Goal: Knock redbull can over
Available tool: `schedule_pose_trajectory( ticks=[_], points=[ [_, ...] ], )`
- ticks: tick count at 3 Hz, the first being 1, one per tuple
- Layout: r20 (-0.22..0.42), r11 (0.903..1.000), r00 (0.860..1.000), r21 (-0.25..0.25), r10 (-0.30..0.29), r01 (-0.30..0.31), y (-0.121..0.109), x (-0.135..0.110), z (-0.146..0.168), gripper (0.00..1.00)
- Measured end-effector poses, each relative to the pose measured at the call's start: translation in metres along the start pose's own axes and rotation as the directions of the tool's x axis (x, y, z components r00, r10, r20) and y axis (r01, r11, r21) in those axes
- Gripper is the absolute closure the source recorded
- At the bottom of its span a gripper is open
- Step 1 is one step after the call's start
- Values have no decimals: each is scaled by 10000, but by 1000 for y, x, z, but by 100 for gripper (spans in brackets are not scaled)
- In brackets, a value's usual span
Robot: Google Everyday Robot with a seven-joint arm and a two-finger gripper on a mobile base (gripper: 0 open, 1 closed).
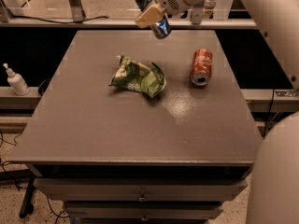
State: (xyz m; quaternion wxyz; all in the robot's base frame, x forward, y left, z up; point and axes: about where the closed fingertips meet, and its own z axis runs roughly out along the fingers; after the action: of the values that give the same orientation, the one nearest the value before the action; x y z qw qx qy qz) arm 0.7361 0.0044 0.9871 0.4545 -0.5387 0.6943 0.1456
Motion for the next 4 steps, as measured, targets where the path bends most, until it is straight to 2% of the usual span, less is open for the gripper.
schedule_pose_trajectory(
  ticks=[1, 2, 3, 4],
  points=[
    [-1391, 9998, 9903, -200, 58, -87, 34, 25, -34, 100],
    [-2514, 9980, 9677, -543, 177, -323, 74, 46, -60, 100],
    [-3433, 9946, 9389, -870, 238, -570, 114, 63, -82, 100],
    [-3940, 9906, 9191, -1218, 87, -616, 143, 73, -104, 100]
  ],
)
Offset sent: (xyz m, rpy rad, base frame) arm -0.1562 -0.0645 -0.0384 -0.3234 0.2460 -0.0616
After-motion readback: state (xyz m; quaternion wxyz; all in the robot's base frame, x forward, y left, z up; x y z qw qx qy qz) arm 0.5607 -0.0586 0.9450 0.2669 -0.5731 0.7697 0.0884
